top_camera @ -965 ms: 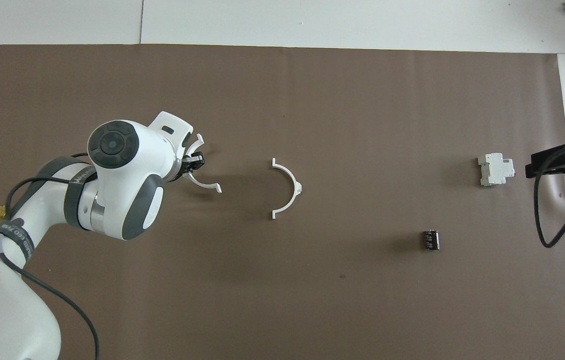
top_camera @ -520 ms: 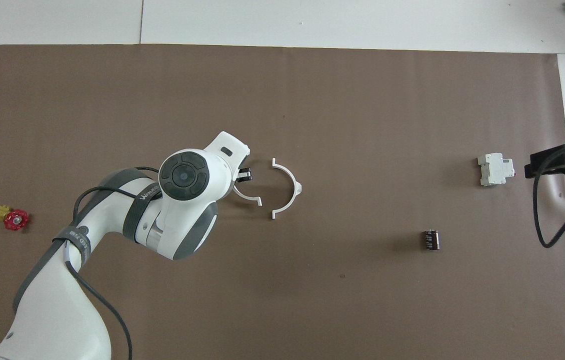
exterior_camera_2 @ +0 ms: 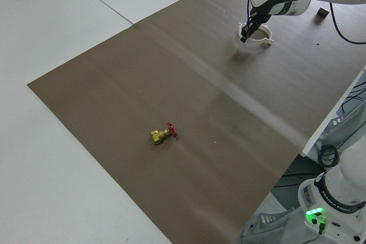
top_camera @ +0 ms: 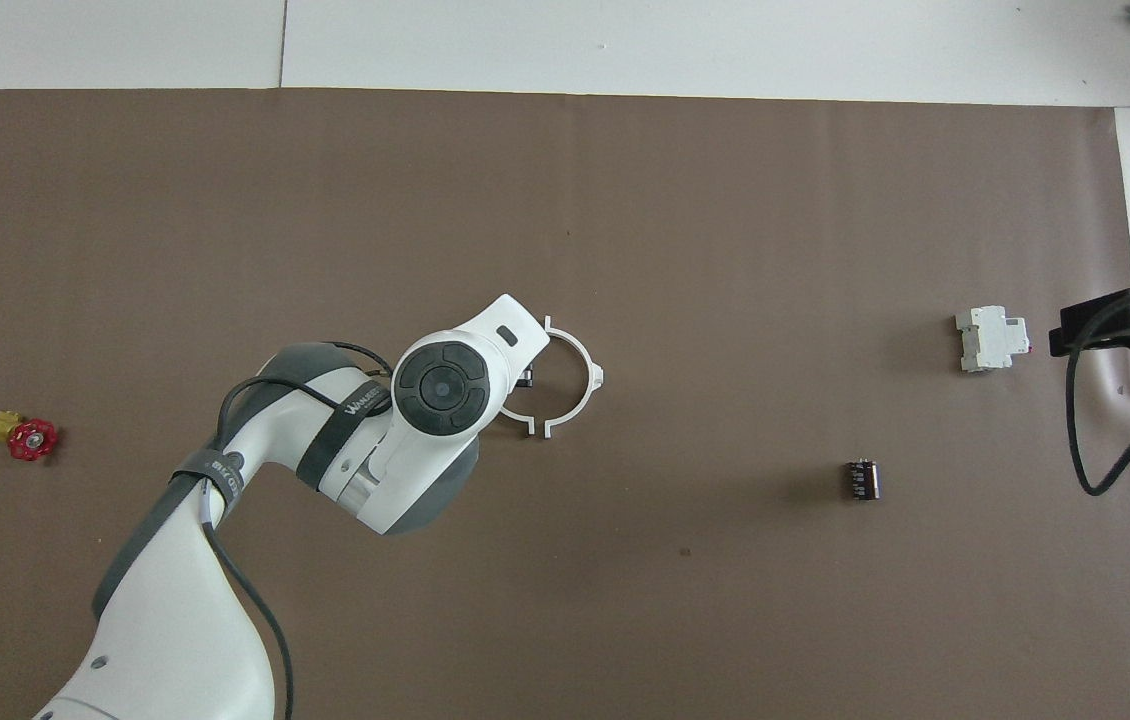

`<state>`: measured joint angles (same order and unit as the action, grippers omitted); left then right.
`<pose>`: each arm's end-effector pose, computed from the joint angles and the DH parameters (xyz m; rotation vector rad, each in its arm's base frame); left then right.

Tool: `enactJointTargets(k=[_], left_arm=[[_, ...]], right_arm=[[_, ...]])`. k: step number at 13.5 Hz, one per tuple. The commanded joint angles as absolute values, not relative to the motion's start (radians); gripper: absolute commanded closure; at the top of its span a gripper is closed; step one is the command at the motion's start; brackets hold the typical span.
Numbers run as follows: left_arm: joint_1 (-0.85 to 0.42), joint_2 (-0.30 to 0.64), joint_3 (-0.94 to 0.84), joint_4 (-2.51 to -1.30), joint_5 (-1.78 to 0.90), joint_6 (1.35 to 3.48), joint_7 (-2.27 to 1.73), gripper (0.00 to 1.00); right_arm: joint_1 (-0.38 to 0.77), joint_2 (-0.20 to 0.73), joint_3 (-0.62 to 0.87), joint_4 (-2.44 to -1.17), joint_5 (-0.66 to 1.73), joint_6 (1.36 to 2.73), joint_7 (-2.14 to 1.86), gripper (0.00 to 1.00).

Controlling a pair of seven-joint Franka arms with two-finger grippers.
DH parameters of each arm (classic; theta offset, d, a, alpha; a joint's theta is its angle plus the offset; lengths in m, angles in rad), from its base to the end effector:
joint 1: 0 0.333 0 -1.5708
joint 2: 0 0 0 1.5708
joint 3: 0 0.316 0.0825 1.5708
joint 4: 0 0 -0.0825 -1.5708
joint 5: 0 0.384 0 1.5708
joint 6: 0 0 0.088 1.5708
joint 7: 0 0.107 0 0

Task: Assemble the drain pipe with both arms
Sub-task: 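Carry the clamp to the placed half and join them with the left gripper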

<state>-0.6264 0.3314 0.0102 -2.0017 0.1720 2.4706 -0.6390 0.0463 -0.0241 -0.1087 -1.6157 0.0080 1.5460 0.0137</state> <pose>0.5034 -0.3573 0.3055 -3.1084 0.1641 -0.2822 0.5425 -0.0337 0.6144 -3.1268 0.1189 0.0712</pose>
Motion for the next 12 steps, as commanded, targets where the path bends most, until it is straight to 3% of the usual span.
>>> enactJointTargets(k=[1, 12], left_arm=[[-0.663, 0.357, 0.026, -1.985, 0.195, 2.485, -0.635, 1.00], [-0.657, 0.368, 0.026, -1.979, 0.189, 2.511, -0.637, 1.00]], right_arm=[[0.041, -0.049, -0.104, -1.644, 0.011, 1.557, -0.005, 0.00], [0.037, -0.049, -0.103, -1.643, 0.017, 1.566, -0.002, 0.00]])
